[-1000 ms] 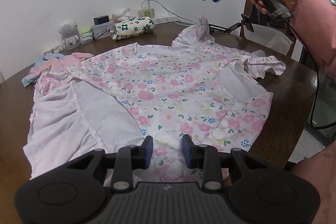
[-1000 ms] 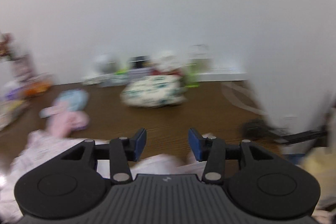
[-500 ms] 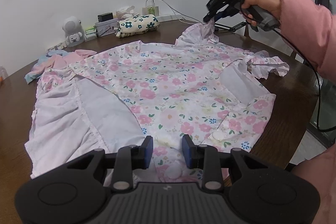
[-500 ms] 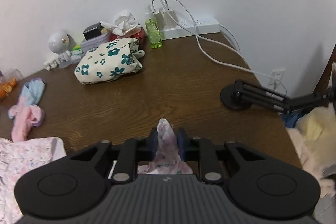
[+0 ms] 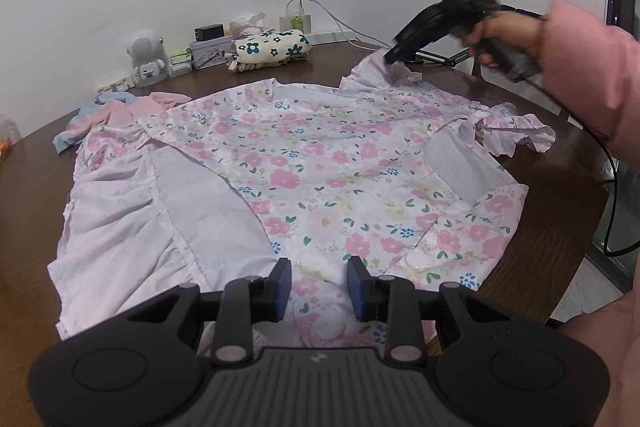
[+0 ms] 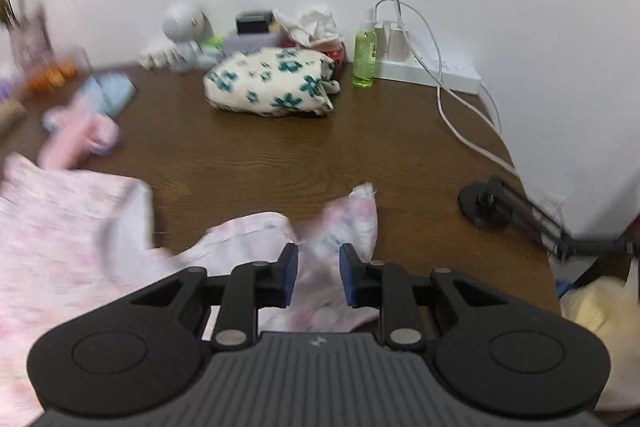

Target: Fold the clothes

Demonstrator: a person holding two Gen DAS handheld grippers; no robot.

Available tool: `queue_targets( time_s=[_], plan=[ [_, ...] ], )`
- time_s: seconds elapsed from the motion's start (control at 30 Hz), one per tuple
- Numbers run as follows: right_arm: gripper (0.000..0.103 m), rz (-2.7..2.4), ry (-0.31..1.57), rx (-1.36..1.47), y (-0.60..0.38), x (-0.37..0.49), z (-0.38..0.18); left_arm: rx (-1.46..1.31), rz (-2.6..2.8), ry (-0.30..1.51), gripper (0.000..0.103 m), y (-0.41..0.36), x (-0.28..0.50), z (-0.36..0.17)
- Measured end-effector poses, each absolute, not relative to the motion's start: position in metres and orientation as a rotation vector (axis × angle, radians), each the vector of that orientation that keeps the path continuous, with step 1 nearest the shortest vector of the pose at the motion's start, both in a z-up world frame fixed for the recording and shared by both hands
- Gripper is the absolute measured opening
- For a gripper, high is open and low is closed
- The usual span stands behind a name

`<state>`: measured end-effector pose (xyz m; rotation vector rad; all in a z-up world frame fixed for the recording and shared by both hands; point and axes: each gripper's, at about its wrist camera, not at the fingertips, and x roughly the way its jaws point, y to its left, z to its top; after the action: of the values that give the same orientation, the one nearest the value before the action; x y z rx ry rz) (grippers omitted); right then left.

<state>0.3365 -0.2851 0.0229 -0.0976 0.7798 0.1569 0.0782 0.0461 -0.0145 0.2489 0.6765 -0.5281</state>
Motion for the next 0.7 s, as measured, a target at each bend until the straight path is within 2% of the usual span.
queue_targets(
  time_s=[0.13,0.27,0.33,0.4,0.43,0.47,0.5,0.57,0.6,0.63,0.7],
  plan=[
    [0.022,0.157,0.827,-0.129,-0.274,0.361,0.000,0.240,-0.527,0.677,0.029,0.047,0.078,-0.015],
    [0.025,0.150,0.840,-0.105,-0.275,0.363,-0.001,0.241,-0.525,0.680,0.030,0.046,0.079,-0.014],
    [0.028,0.161,0.819,-0.049,-0.283,0.357,0.006,0.242,-0.519,0.683,0.034,0.046,0.079,-0.014],
    [0.042,0.188,0.761,0.041,-0.297,0.341,0.024,0.243,-0.505,0.686,0.052,0.045,0.080,-0.014],
    [0.057,0.196,0.734,0.073,-0.303,0.332,0.032,0.242,-0.496,0.689,0.055,0.044,0.081,-0.014],
    [0.066,0.193,0.715,0.087,-0.308,0.323,0.041,0.239,-0.487,0.693,0.060,0.044,0.081,-0.014],
    [0.069,0.181,0.704,0.088,-0.311,0.312,0.049,0.233,-0.476,0.693,0.068,0.044,0.081,-0.013],
    [0.086,0.196,0.680,0.084,-0.315,0.287,0.061,0.210,-0.449,0.670,0.081,0.045,0.079,-0.008],
    [0.089,0.221,0.664,0.081,-0.317,0.273,0.065,0.195,-0.432,0.650,0.087,0.046,0.077,-0.004],
    [0.099,0.244,0.650,0.073,-0.318,0.259,0.069,0.177,-0.411,0.626,0.088,0.047,0.073,0.000],
    [0.103,0.289,0.623,0.047,-0.316,0.227,0.071,0.145,-0.366,0.580,0.096,0.048,0.066,0.009]
  ],
)
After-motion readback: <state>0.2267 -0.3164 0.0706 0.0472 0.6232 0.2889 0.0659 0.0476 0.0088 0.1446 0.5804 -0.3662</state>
